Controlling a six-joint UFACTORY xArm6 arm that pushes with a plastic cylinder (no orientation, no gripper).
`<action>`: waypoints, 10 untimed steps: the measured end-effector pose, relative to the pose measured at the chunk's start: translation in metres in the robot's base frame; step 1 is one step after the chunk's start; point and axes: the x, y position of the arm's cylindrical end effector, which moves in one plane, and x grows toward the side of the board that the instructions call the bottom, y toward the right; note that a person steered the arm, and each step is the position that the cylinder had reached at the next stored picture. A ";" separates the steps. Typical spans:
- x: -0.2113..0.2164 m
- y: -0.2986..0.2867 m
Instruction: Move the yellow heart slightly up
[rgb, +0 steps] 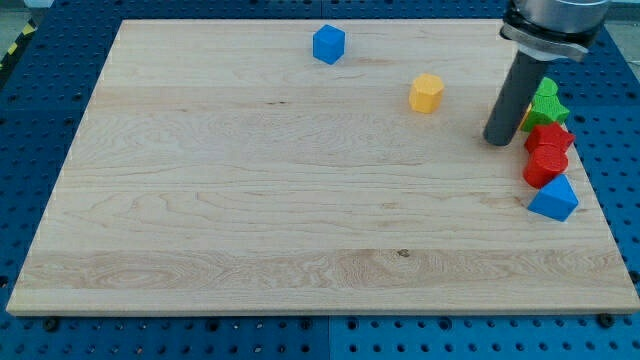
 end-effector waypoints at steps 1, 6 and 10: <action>-0.002 0.014; -0.050 -0.005; -0.044 0.011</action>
